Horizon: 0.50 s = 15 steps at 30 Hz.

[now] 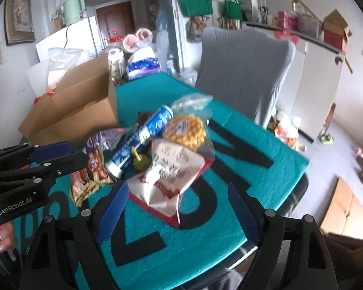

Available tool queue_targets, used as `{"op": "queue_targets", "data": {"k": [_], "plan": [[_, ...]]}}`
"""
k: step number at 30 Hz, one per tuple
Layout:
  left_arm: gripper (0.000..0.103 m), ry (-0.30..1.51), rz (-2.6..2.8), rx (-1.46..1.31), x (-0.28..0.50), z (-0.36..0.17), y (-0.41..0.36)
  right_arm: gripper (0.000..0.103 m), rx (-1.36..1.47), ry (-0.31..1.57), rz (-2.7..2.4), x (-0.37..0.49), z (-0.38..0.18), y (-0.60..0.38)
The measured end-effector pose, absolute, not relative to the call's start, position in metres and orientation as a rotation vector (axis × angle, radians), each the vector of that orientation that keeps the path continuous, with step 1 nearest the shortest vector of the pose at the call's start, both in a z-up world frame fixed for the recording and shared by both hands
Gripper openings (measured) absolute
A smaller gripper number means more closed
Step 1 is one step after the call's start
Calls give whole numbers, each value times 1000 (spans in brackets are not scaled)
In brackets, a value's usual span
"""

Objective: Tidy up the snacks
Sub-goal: 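Move both tools back over the snack pile on the table, then grasp the brown cereal packet with the left tool while the right tool grasps the white plum-drink bag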

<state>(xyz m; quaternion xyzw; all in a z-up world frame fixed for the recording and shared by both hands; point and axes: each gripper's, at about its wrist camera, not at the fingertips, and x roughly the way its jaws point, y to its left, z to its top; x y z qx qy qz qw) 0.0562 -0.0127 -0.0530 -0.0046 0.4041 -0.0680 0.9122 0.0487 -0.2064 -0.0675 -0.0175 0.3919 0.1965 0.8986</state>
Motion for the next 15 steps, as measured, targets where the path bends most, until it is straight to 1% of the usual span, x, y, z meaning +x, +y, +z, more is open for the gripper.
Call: {"op": "queue_targets", "data": {"k": [10,15], "plan": [[39,881,-97,-38,67,-78,13,85,-25,855,429,58,-93,-203],[39,884,-65,-26,73,-82,23,85,4,863,430,64,-98,-204]]}}
